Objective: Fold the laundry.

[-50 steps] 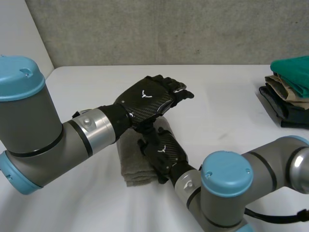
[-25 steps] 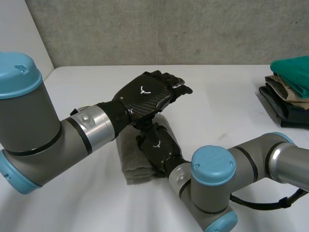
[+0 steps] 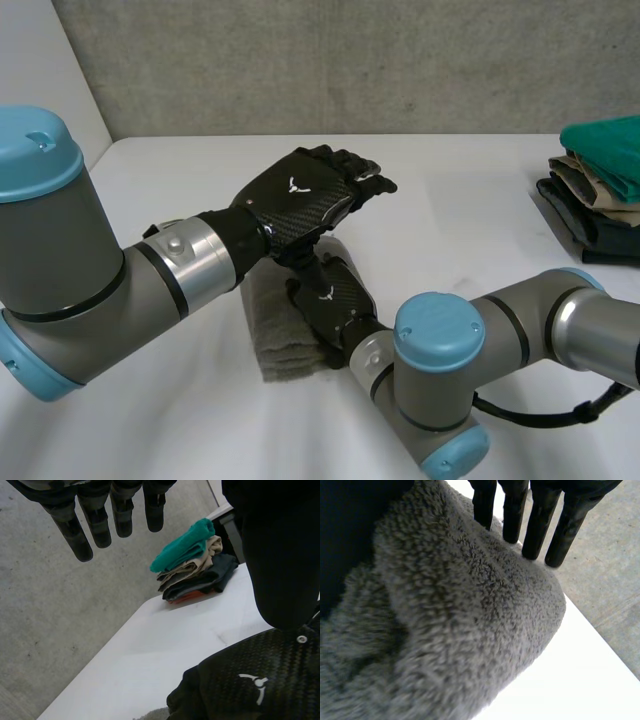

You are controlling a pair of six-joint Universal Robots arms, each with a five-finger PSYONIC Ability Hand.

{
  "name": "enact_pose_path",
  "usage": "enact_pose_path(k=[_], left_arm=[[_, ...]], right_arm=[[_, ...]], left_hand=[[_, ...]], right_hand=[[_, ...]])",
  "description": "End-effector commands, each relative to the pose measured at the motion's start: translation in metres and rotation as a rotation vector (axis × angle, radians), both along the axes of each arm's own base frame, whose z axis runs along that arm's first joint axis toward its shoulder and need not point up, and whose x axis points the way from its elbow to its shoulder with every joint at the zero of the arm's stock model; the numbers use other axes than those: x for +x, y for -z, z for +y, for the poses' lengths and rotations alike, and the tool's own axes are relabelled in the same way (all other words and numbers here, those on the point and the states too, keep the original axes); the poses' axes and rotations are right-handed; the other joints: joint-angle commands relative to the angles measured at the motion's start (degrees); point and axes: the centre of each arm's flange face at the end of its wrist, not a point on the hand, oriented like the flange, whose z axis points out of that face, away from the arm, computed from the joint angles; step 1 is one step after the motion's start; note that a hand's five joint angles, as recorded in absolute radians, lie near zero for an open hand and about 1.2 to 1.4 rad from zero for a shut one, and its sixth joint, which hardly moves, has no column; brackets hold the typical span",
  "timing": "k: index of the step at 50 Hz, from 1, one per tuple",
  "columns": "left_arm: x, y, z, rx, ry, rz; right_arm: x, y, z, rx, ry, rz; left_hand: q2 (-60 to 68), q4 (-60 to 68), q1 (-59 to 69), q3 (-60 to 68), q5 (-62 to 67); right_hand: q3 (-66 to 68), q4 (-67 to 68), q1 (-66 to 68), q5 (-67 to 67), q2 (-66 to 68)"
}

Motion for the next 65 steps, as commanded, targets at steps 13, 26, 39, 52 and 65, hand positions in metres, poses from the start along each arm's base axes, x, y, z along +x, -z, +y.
enact_pose_path(k=[13,26,39,52,65], left_arm=[[0.017,-0.009,-0.017,-0.016,-0.07,0.014],[0.029,-0.01,-0.024,-0.003,-0.111,0.017],[0.03,-0.004,-0.023,0.016,-0.111,0.01],[0.032,0.001,-0.022,0.031,-0.112,0.001],[0.03,0.004,-0.021,0.041,-0.107,-0.002]], right_arm=[[-0.005,-0.011,-0.04,-0.041,0.079,-0.037],[-0.059,-0.048,-0.1,-0.088,0.237,-0.056],[-0.055,-0.023,-0.092,0.004,0.083,-0.03],[-0.092,-0.045,-0.095,0.065,0.154,0.003],[-0.107,-0.029,-0.079,0.115,0.066,0.122]], left_hand=[[0.67,1.08,1.49,0.87,-0.13],[0.67,1.08,1.49,0.87,-0.13],[0.5,0.91,1.33,0.7,-0.3],[0.5,0.91,1.33,0.7,-0.3],[0.33,0.75,1.16,0.53,-0.46]], right_hand=[[55.05,55.24,58.18,62.4,55.32],[55.05,55.24,58.18,62.4,55.32],[4.34,4.53,7.47,11.68,4.61],[-9.31,-9.12,-6.18,-1.96,-9.04],[-8.98,-8.79,-5.85,-1.63,-8.71]])
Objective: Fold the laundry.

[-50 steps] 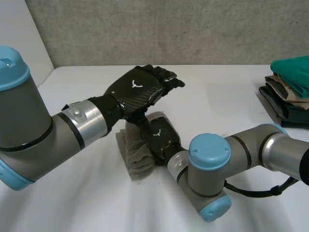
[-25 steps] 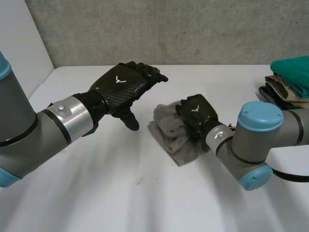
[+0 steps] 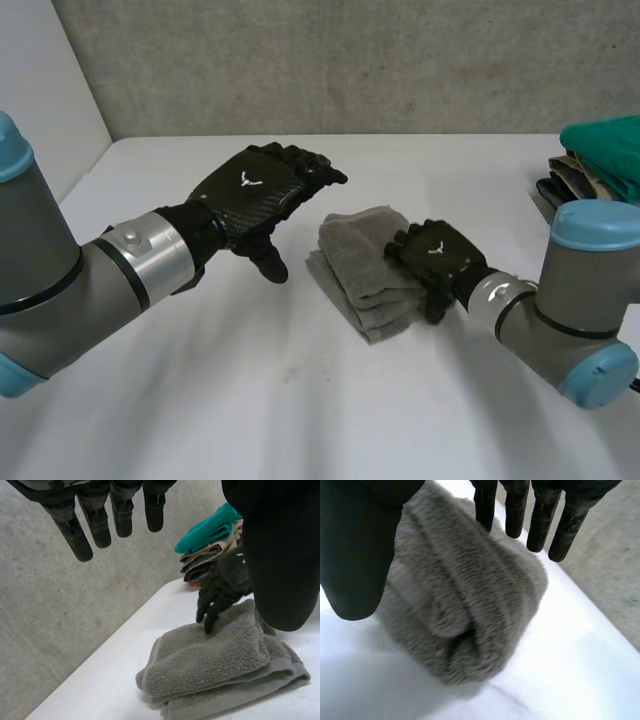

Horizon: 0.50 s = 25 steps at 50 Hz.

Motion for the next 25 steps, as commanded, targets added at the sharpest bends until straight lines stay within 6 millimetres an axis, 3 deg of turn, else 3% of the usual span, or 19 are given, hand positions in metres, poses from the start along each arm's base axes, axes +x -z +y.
enact_pose_path(k=[1,25], left_arm=[[-0.001,0.002,0.001,0.006,0.004,-0.001],[-0.001,0.002,0.0,0.006,0.003,-0.001]], right_arm=[[-0.005,0.013,0.005,-0.001,-0.054,0.064],[0.008,0.038,-0.018,-0.111,-0.051,0.028]], left_hand=[[0.33,0.75,1.16,0.53,-0.46],[0.33,0.75,1.16,0.53,-0.46]], right_hand=[[-0.42,-1.14,1.14,-0.88,-1.63],[10.84,10.12,12.39,10.38,9.63]])
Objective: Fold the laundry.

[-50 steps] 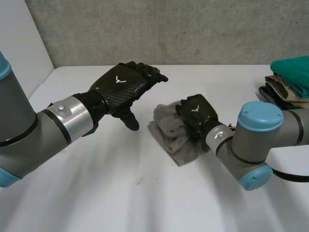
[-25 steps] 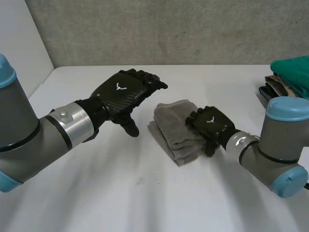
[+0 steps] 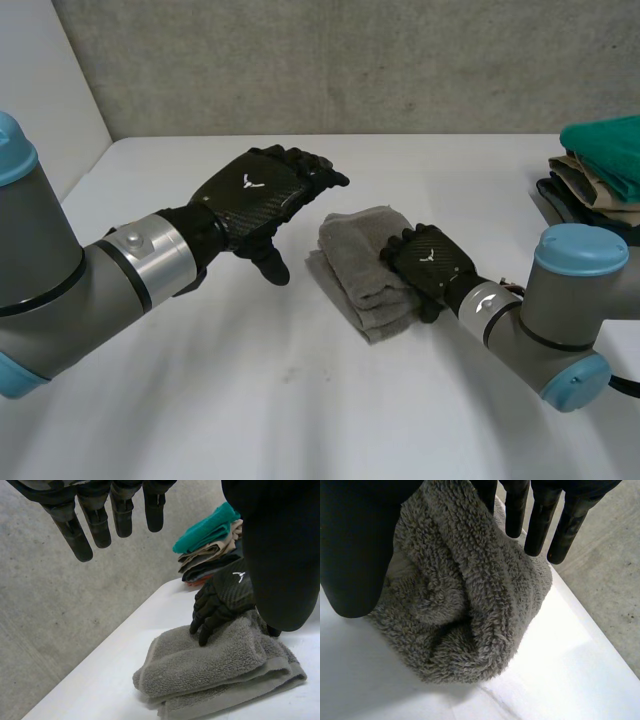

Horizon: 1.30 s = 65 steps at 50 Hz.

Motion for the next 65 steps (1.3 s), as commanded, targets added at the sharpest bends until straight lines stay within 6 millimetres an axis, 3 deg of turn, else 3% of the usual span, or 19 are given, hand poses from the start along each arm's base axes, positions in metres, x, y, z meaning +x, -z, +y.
enact_pose_path(k=[1,9,26,33,34,38,42,43,45,46,49,50,52,53,56,57,60,64,65], left_arm=[[0.0,0.0,-0.001,0.0,-0.002,0.0],[0.001,0.0,-0.001,0.001,-0.003,-0.001],[0.002,0.002,0.001,0.008,-0.005,-0.005],[0.003,0.003,0.0,0.011,-0.008,-0.006],[0.003,0.002,0.0,0.011,-0.009,-0.005],[0.005,0.001,-0.003,0.007,-0.017,-0.003],[0.008,0.0,-0.006,0.003,-0.029,-0.001],[0.009,-0.001,-0.006,0.001,-0.032,-0.001],[0.01,-0.003,-0.006,-0.002,-0.034,0.002],[0.01,-0.004,-0.005,-0.007,-0.034,0.003],[0.011,-0.008,-0.005,-0.016,-0.037,0.008],[0.011,-0.009,-0.004,-0.017,-0.037,0.009],[0.012,-0.009,-0.004,-0.016,-0.037,0.008],[0.012,-0.009,-0.004,-0.016,-0.037,0.008],[0.012,-0.012,-0.002,-0.02,-0.036,0.01],[0.012,-0.012,-0.001,-0.019,-0.036,0.01],[0.012,-0.011,0.0,-0.016,-0.033,0.008],[0.012,-0.008,0.001,-0.009,-0.031,0.005],[0.011,-0.008,0.002,-0.007,-0.028,0.005]], right_arm=[[0.002,0.009,-0.007,-0.008,0.001,-0.003],[0.007,0.005,-0.014,-0.035,-0.002,-0.017],[0.021,0.002,-0.021,-0.036,-0.017,-0.068],[0.024,-0.002,-0.029,-0.061,-0.012,-0.085],[0.025,-0.004,-0.031,-0.069,-0.006,-0.093],[0.026,-0.024,-0.046,-0.145,0.043,-0.153],[0.028,-0.061,-0.062,-0.278,0.077,-0.243],[0.029,-0.082,-0.066,-0.345,0.077,-0.281],[0.03,-0.103,-0.069,-0.413,0.074,-0.317],[0.029,-0.125,-0.073,-0.482,0.076,-0.352],[0.026,-0.156,-0.078,-0.57,0.076,-0.401],[0.022,-0.174,-0.083,-0.616,0.075,-0.433],[0.01,-0.191,-0.093,-0.659,0.097,-0.459],[-0.013,-0.208,-0.109,-0.698,0.136,-0.479],[-0.049,-0.224,-0.131,-0.739,0.2,-0.492],[-0.07,-0.229,-0.143,-0.753,0.231,-0.499],[-0.101,-0.233,-0.161,-0.767,0.27,-0.5],[-0.147,-0.217,-0.187,-0.756,0.314,-0.461],[-0.167,-0.21,-0.196,-0.755,0.321,-0.443]], left_hand=[[0.33,0.75,1.16,0.53,-0.46],[0.33,0.75,1.16,0.53,-0.46],[0.33,0.75,1.16,0.53,-0.46],[0.17,0.58,0.99,0.36,-0.63],[0.17,0.58,0.99,0.36,-0.63],[0.17,0.58,0.99,0.36,-0.63],[0.33,0.75,1.16,0.53,-0.46],[0.33,0.75,1.16,0.53,-0.46],[0.33,0.75,1.16,0.53,-0.46],[0.33,0.75,1.16,0.53,-0.46],[0.33,0.75,1.16,0.53,-0.46],[0.33,0.75,1.16,0.53,-0.46],[0.33,0.74,1.16,0.52,-0.47],[0.33,0.75,1.16,0.53,-0.46],[0.17,0.58,0.99,0.36,-0.63],[0.17,0.58,0.99,0.36,-0.63],[0.17,0.58,0.99,0.36,-0.63],[0.17,0.58,0.99,0.36,-0.63],[0.17,0.58,0.99,0.36,-0.63]], right_hand=[[9.75,10.23,13.0,9.3,10.8],[19.68,20.16,22.94,19.23,20.74],[17.83,18.3,21.08,17.38,18.88],[59.83,60.31,63.08,59.38,60.88],[61.16,61.64,64.42,60.71,62.22],[61.18,61.65,64.43,60.73,62.23],[61.18,61.65,64.43,60.73,62.23],[61.18,61.65,64.43,60.73,62.23],[61.18,61.65,64.43,60.73,62.23],[61.18,61.65,64.43,60.73,62.23],[61.18,61.65,64.43,60.73,62.23],[61.18,61.65,64.43,60.73,62.23],[61.18,61.65,64.43,60.73,62.23],[61.18,61.65,64.43,60.73,62.23],[61.18,61.65,64.43,60.73,62.23],[61.18,61.65,64.43,60.73,62.23],[61.18,61.65,64.43,60.73,62.23],[61.18,61.65,64.43,60.73,62.23],[61.18,61.65,64.43,60.73,62.23]])
